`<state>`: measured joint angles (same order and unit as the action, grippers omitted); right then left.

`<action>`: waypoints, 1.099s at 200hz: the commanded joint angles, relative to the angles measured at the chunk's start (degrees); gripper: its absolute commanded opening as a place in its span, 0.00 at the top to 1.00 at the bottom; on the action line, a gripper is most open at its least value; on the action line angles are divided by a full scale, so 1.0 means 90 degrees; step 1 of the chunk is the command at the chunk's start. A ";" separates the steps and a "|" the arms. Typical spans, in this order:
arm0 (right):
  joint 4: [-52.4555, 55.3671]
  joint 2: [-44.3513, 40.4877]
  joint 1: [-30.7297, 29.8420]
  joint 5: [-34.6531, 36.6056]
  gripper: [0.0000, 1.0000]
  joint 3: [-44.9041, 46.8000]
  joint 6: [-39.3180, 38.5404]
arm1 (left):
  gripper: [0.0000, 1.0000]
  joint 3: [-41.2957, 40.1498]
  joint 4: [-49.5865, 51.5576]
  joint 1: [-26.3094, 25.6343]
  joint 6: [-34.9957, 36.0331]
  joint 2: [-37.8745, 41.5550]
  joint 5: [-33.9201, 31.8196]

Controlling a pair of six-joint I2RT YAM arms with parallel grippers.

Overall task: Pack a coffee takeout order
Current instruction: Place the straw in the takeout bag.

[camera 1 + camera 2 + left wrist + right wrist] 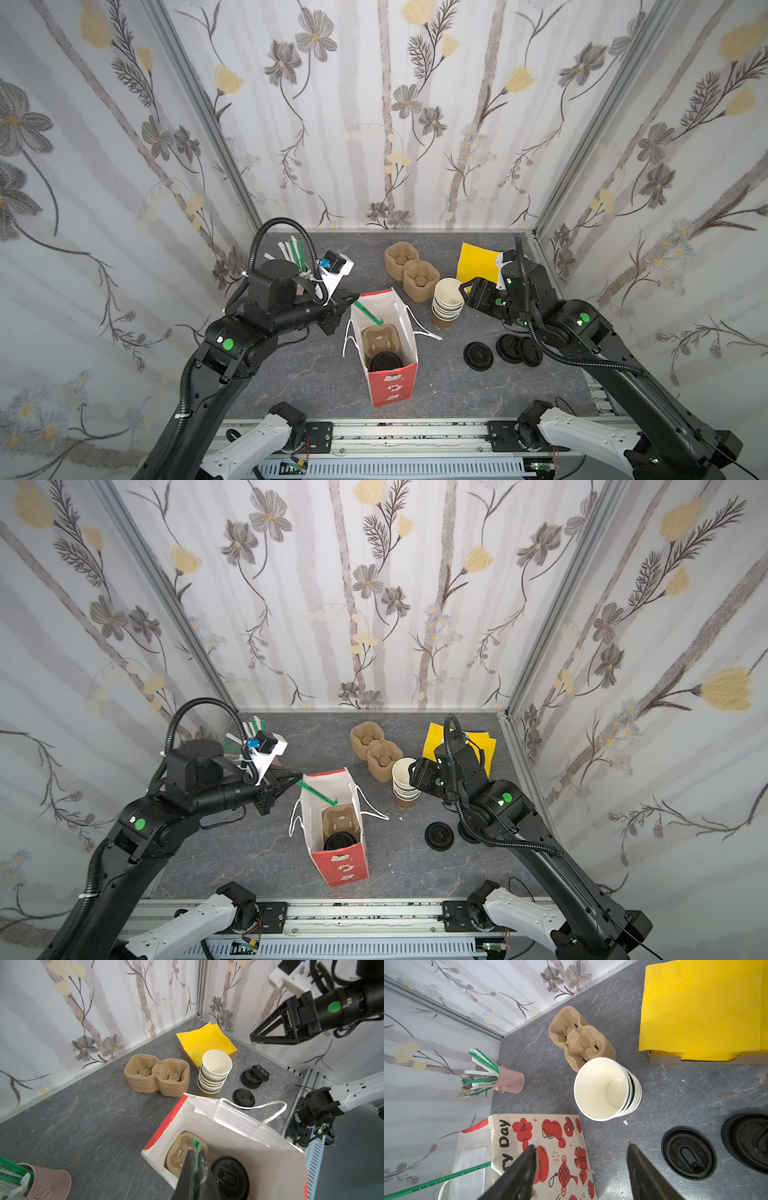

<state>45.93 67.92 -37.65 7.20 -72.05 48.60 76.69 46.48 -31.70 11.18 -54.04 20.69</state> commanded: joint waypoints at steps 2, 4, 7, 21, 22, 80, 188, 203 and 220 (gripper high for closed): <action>-0.0194 -0.0033 0.0000 -0.0018 0.31 0.0054 0.0132 | 1.00 0.0148 -0.0018 -0.0528 0.0538 -0.0342 -0.1445; -0.0190 -0.0036 0.0003 -0.0019 0.31 0.0056 0.0141 | 1.00 0.0158 -0.0018 -0.0583 0.0573 -0.0367 -0.1490; -0.0190 -0.0043 -0.0004 -0.0019 0.31 0.0065 0.0146 | 1.00 0.0168 -0.0018 -0.0648 0.0626 -0.0410 -0.1532; -0.0191 -0.0064 0.0000 -0.0024 0.31 0.0104 0.0176 | 1.00 0.0190 -0.0080 -0.0780 0.0819 -0.0565 -0.1533; -0.0187 -0.0070 -0.0003 -0.0022 0.31 0.0109 0.0176 | 1.00 0.0190 -0.0083 -0.0787 0.0829 -0.0576 -0.1525; -0.0257 -0.0105 -0.0002 -0.0107 0.31 0.0232 0.0237 | 1.00 -0.0092 -0.0680 -0.0880 0.1316 -0.0992 -0.1178; -0.0279 -0.0072 -0.0002 -0.0141 0.31 0.0242 0.0196 | 1.00 -0.0083 -0.0646 -0.1173 0.1298 -0.1501 -0.1821; -0.0279 -0.0085 0.0002 -0.0146 0.31 0.0252 0.0196 | 1.00 -0.0135 -0.0522 -0.1175 0.1239 -0.1440 -0.1900; -0.0277 -0.0091 0.0003 -0.0141 0.31 0.0271 0.0204 | 1.00 -0.0239 -0.0400 -0.1174 0.1219 -0.1346 -0.2075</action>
<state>45.58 66.96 -37.65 5.91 -69.71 50.43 75.40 41.82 -42.26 22.24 -67.09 4.86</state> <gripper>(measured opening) 0.690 0.051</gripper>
